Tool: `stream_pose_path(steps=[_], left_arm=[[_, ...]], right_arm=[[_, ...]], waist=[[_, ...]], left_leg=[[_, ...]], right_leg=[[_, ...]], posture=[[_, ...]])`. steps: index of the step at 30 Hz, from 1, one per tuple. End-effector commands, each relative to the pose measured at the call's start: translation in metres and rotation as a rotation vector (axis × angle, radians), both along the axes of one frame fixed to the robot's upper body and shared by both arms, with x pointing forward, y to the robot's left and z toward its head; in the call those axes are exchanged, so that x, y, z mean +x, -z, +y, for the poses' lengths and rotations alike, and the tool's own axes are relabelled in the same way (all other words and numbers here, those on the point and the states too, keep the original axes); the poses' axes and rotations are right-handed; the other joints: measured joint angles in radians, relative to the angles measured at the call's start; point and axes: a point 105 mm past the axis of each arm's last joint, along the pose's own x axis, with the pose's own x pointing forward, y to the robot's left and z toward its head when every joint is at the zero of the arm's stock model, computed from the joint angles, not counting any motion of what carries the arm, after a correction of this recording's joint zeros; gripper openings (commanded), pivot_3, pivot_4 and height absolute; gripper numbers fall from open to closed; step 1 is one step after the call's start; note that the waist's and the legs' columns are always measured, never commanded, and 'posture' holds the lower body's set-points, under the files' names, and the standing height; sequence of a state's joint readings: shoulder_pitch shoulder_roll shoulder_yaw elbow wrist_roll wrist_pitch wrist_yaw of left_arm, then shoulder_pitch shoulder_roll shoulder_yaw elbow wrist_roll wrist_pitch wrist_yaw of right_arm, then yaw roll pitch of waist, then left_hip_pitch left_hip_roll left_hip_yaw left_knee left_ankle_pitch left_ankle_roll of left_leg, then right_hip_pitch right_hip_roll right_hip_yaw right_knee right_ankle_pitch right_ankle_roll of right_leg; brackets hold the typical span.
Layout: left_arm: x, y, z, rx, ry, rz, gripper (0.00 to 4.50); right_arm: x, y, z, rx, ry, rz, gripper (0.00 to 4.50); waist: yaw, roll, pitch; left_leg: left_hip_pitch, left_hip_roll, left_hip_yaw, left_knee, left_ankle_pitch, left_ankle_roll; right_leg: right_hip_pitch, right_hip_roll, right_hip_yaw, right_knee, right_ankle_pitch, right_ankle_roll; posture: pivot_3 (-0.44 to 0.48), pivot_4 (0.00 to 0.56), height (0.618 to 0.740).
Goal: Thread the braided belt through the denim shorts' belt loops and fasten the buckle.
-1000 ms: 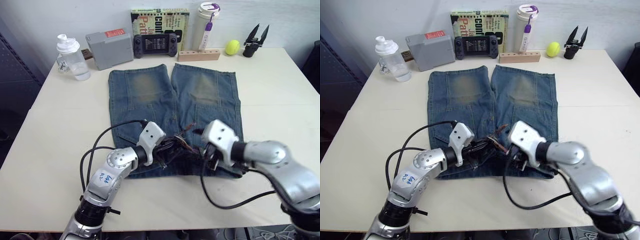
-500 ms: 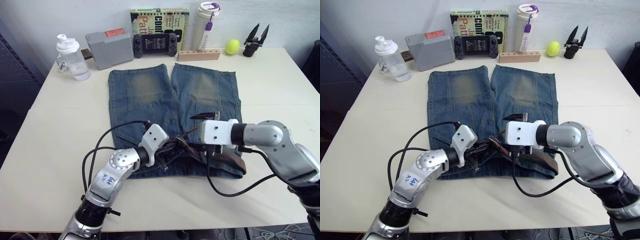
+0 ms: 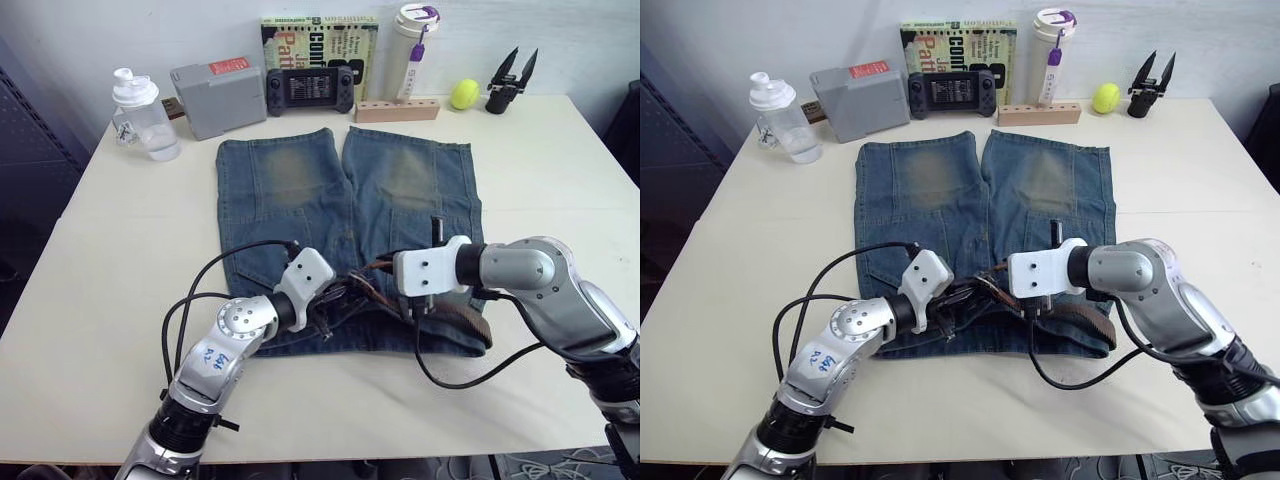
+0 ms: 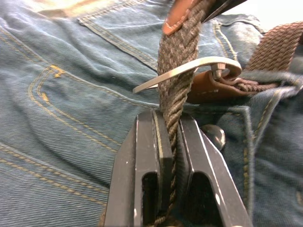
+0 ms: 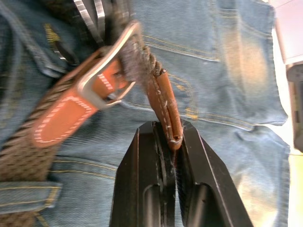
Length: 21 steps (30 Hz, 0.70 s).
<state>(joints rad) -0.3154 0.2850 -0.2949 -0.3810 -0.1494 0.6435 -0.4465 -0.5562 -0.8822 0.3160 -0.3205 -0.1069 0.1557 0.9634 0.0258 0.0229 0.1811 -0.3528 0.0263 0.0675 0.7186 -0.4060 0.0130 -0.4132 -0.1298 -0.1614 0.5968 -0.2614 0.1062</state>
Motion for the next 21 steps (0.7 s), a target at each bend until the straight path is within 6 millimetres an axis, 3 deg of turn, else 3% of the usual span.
stream_pose_path(steps=[1,4,6,7,9,17,21], left_arm=[[-0.002,-0.008,-0.004,-0.022,0.015,-0.022,0.00],[-0.006,-0.013,-0.004,-0.051,0.050,-0.020,1.35],[-0.009,-0.013,-0.003,-0.039,0.067,-0.022,1.75],[-0.008,-0.013,-0.001,-0.034,0.058,-0.025,2.34],[-0.013,-0.019,0.007,-0.072,0.078,-0.016,2.98],[-0.035,-0.053,0.063,-0.386,0.141,0.058,2.98],[-0.023,-0.041,0.085,-0.338,0.076,0.081,1.71]], right_arm=[[-0.008,-0.011,0.007,0.020,-0.033,-0.043,0.03],[-0.007,-0.011,0.007,0.026,-0.020,-0.043,0.00],[-0.007,-0.011,0.007,0.037,-0.010,-0.039,0.00],[-0.007,-0.010,0.007,0.038,-0.005,-0.038,0.00],[-0.006,-0.009,0.005,0.044,0.007,-0.036,0.00],[-0.003,-0.015,0.000,0.091,0.038,-0.050,0.00],[-0.004,-0.017,-0.001,0.117,0.039,-0.059,0.00]], waist=[[0.000,0.000,0.000],[0.000,0.000,0.000],[-0.001,0.000,0.000],[-0.001,0.000,0.000],[-0.001,0.000,0.000],[-0.001,0.000,0.000],[0.000,0.000,0.000]], left_leg=[[0.000,0.000,0.000,0.000,0.000,0.000],[0.000,0.000,0.000,0.000,0.000,0.000],[0.000,0.000,0.000,0.000,0.000,0.000],[0.000,0.000,0.000,0.000,0.000,0.000],[0.000,0.000,0.000,0.000,0.000,0.000],[0.000,0.003,-0.002,0.001,0.000,0.000],[0.000,0.001,-0.001,0.001,0.000,0.000]], right_leg=[[0.000,0.000,0.000,0.000,0.000,0.000],[0.000,0.000,0.000,0.000,0.000,0.000],[0.000,0.000,0.000,0.000,0.000,0.000],[0.000,0.000,0.000,0.000,0.000,0.000],[0.000,0.000,0.000,0.000,0.000,0.000],[0.000,0.000,0.000,0.000,0.000,0.000],[0.000,0.000,0.000,0.000,0.000,0.000]], posture=[[0.000,0.150,0.726],[0.000,0.150,0.726],[0.000,0.150,0.726],[0.000,0.150,0.726],[0.000,0.150,0.726],[0.000,0.150,0.726],[0.000,0.150,0.726]])
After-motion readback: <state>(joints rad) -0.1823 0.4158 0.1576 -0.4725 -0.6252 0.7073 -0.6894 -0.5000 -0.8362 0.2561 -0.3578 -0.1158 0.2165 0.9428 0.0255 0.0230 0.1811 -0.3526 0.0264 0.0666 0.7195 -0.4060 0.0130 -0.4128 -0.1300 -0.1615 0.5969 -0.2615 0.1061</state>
